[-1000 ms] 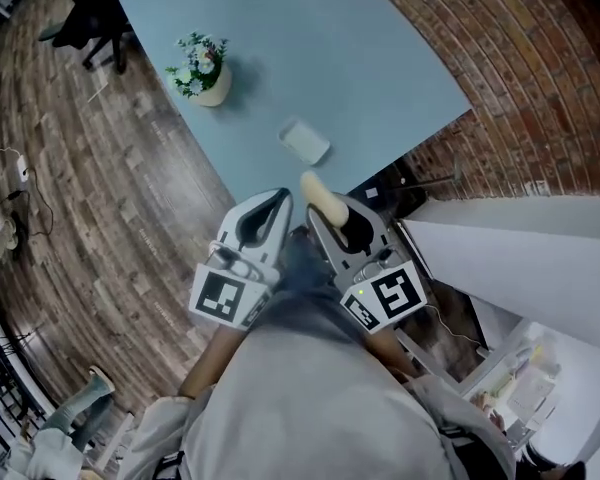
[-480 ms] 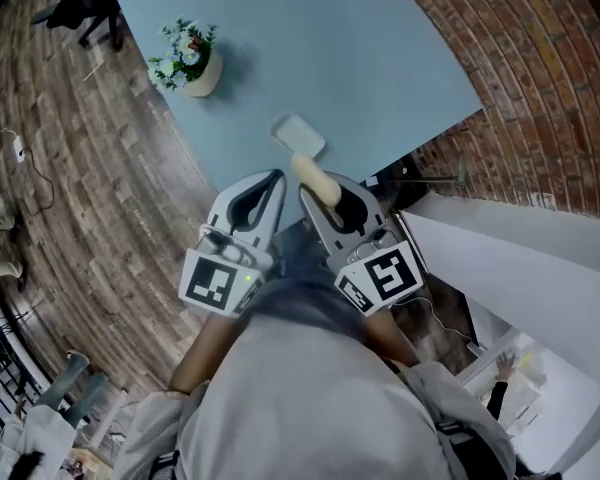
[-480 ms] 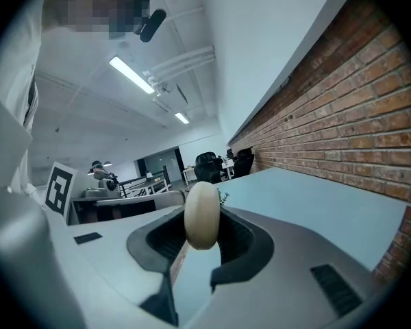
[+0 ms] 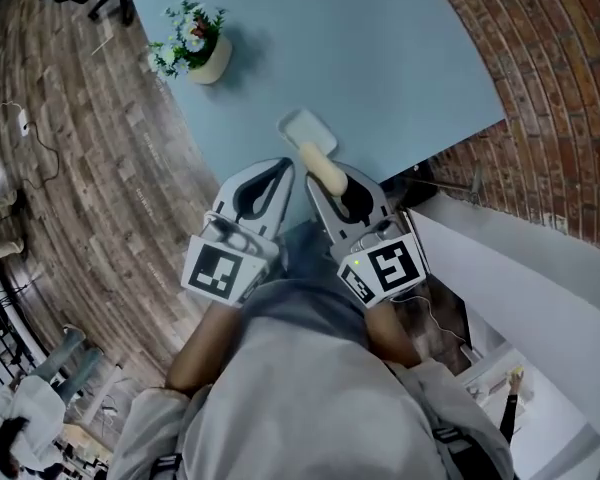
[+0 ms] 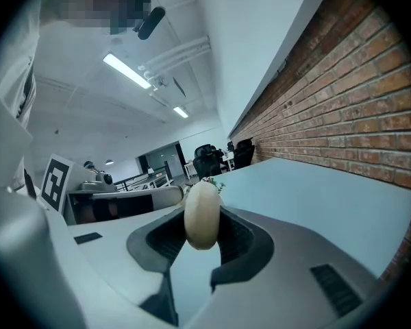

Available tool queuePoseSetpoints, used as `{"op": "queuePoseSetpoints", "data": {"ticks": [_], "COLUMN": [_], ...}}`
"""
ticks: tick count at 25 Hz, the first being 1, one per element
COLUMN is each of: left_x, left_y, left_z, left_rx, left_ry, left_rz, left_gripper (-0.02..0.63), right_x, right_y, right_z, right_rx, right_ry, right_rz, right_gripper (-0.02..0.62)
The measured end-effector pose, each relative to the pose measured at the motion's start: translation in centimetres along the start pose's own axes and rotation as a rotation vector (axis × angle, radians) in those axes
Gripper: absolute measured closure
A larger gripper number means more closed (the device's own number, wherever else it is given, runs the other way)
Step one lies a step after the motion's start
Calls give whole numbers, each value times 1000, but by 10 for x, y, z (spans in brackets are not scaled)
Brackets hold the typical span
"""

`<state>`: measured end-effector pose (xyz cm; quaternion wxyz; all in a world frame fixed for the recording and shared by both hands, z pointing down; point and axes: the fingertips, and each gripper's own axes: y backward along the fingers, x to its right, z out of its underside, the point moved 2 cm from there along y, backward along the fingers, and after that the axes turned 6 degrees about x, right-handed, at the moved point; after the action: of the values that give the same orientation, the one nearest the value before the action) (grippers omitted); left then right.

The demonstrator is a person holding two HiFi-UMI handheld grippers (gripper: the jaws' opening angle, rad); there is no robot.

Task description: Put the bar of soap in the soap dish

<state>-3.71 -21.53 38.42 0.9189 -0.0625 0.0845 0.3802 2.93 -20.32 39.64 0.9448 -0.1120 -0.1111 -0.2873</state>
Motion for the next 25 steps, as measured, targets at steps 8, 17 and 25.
{"op": "queuePoseSetpoints", "data": {"ticks": [8, 17, 25], "left_x": [-12, -25, -34], "left_y": [-14, -24, -30], "left_z": [18, 40, 53], "left_rx": [-22, -66, -81], "left_ry": [15, 37, 52], "left_rz": [-29, -67, -89], "left_gripper": [603, 603, 603], "right_x": [15, 25, 41], "right_y": [-17, -36, -50], "right_z": [18, 46, 68], "right_rx": [-32, -93, -144], "right_ry": [-1, -14, -34], "right_rz": [-17, -48, -38], "right_gripper": [479, 479, 479]}}
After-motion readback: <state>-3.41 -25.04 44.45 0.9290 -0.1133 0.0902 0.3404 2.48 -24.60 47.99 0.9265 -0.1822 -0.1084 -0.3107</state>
